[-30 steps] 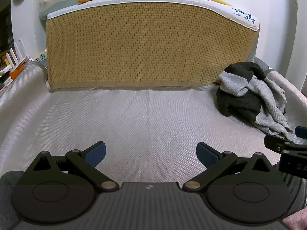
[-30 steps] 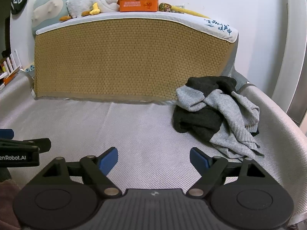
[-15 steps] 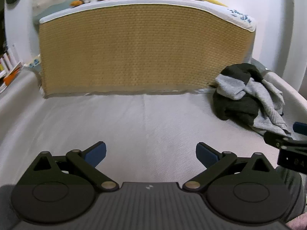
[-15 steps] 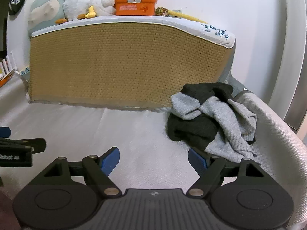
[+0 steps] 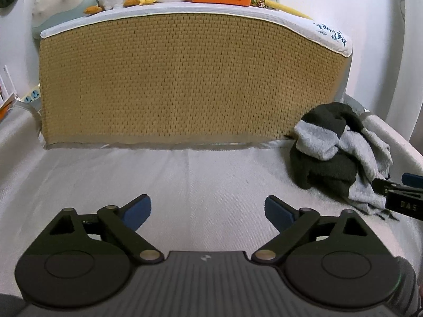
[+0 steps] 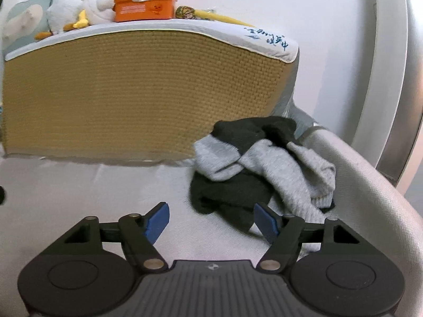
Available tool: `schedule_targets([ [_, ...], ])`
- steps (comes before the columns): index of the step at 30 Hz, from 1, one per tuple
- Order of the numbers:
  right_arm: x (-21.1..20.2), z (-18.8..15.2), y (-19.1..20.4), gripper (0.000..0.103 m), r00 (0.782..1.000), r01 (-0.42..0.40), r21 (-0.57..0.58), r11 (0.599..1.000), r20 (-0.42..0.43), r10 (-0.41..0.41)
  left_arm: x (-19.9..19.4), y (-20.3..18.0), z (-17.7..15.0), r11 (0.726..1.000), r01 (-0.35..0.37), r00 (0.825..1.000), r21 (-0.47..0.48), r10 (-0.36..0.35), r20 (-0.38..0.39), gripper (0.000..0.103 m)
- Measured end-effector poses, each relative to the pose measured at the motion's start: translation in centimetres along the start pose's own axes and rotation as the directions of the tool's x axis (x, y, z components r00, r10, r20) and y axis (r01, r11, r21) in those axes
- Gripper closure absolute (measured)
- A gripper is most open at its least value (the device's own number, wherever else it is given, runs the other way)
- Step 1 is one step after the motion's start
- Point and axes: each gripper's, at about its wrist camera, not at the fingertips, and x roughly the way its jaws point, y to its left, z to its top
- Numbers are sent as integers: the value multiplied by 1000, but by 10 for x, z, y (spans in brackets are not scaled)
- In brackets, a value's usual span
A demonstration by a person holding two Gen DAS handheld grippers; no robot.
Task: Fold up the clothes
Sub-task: 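Move the right gripper down onto the grey-black sweater pile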
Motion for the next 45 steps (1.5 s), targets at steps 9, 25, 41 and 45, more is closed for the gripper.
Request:
schedule_targets([
  [9, 56, 4, -31, 35, 997, 77, 26, 997, -20, -77, 31, -4, 16, 999, 47, 999, 10, -47, -22, 14],
  [25, 122, 12, -48, 36, 987, 153, -4, 988, -57, -153, 79, -19, 20, 997, 63, 995, 46, -59, -75, 14],
  [41, 167, 13, -50, 37, 982, 176, -34, 984, -61, -177, 114, -31, 26, 997, 73, 994, 32, -70, -85, 13],
  [45, 180, 12, -52, 37, 980, 185, -32, 982, -67, -187, 119, -34, 21, 997, 74, 993, 39, -70, -91, 13],
])
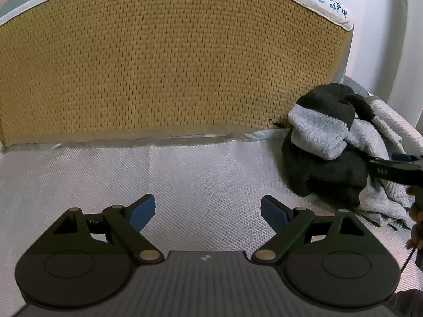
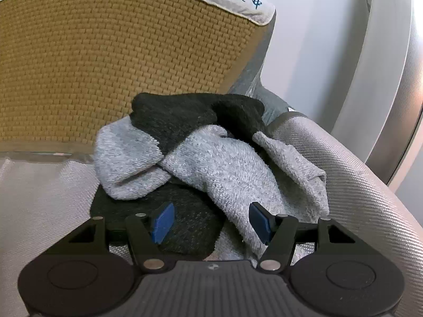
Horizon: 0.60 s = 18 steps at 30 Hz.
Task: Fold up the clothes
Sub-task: 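Move the right gripper down onto the grey-black sweater pile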
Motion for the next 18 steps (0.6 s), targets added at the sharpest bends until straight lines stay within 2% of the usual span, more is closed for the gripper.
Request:
schedule_targets([
  [18, 46, 7, -4, 45, 999, 55, -40, 998, 0, -55, 17, -11, 1, 1000, -4, 999, 20, 5, -46, 13],
])
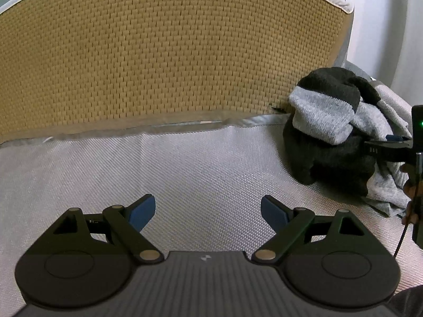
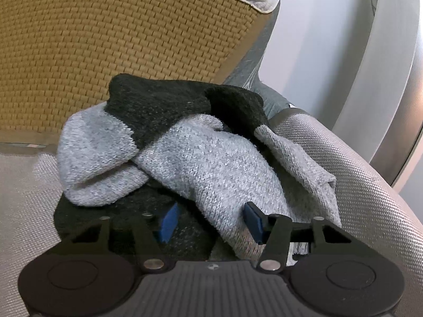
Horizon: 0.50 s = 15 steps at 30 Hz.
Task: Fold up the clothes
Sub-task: 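Move the right gripper down onto the grey-black sweater pile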
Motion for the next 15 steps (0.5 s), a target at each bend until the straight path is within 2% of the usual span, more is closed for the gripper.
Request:
schedule_targets([
  [8, 4, 5, 2, 46, 1000, 13, -11, 1000, 9, -13, 6, -2, 1, 1000, -1, 1000, -6, 1, -6, 13],
  [15, 10, 7, 0, 53, 1000, 15, 6, 1000, 15, -15, 10, 0, 0, 1000, -5, 1000, -7, 5, -8, 13],
])
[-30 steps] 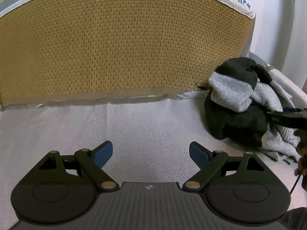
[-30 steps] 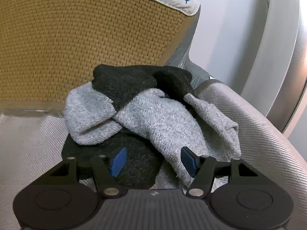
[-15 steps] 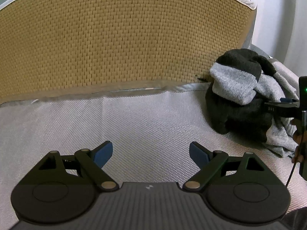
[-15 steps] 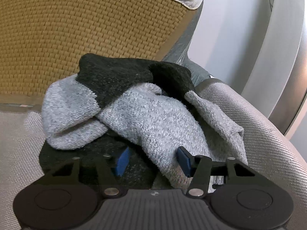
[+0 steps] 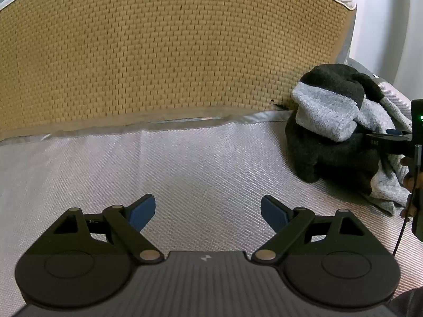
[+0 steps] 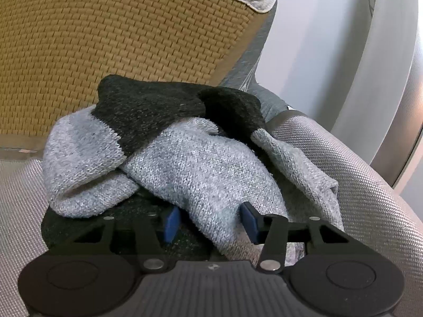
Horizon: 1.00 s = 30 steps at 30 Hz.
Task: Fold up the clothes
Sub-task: 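Move the right gripper down onto the grey-black sweater pile, then close the right gripper on the grey sweater and lift it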
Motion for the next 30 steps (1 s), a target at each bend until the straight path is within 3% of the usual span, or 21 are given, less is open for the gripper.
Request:
schedule_targets([
  [4, 2, 0, -3, 63, 1000, 2, -12, 1000, 6, -2, 3, -1, 1, 1000, 6, 1000, -7, -6, -4, 13],
  [9, -10, 1, -22, 89, 998, -60, 43, 997, 40, 58, 2, -3, 0, 999, -14, 1000, -37, 15, 12, 13],
  [21, -64, 29, -16, 92, 964, -236, 50, 970, 135, 228, -23, 4, 8, 997, 6, 998, -80, -2, 55, 9],
  [30, -128, 51, 46, 93, 884, -436, -38, 899, 172, 436, -54, 29, 16, 991, 27, 992, -134, -10, 122, 6],
])
